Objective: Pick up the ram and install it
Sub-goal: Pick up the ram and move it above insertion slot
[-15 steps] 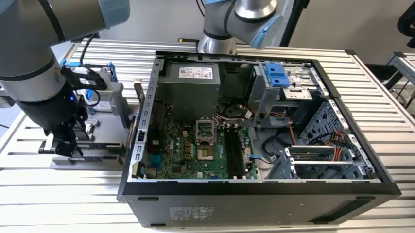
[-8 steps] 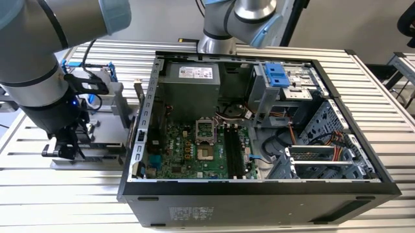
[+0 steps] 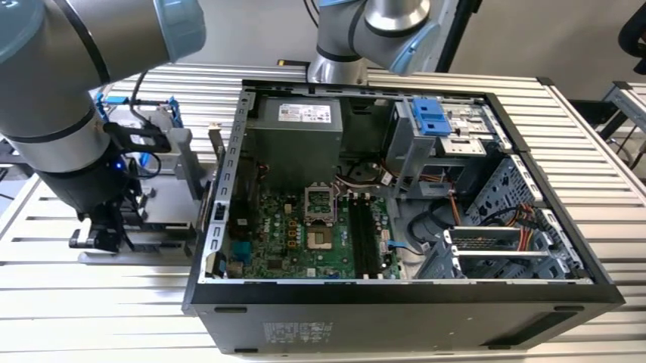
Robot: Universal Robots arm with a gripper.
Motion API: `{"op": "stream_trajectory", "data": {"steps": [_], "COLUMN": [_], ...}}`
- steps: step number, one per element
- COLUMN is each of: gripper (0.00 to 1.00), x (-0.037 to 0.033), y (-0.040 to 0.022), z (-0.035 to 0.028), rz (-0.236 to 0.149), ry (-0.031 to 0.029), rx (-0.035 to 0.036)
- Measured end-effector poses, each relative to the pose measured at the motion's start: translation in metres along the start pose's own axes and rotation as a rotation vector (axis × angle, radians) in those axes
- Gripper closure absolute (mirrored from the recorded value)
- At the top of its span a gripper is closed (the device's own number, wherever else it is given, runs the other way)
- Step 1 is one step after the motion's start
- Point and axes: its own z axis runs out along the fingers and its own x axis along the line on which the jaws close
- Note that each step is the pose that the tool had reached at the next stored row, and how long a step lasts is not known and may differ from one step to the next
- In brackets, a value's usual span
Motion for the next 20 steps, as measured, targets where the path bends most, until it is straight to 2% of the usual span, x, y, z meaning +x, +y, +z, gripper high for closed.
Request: {"op": "stream_trajectory", "data": {"steps": [9,20], "gripper": [0.0,0.0], "x": [0.0037,0.0044], "y": [-0.0003,-0.0004], "z": [0.0091,0.0166], "rz": [0.004,0.019], "ry": [-0.0002,-0.0004], "rx": [0.0002,0.0002]}}
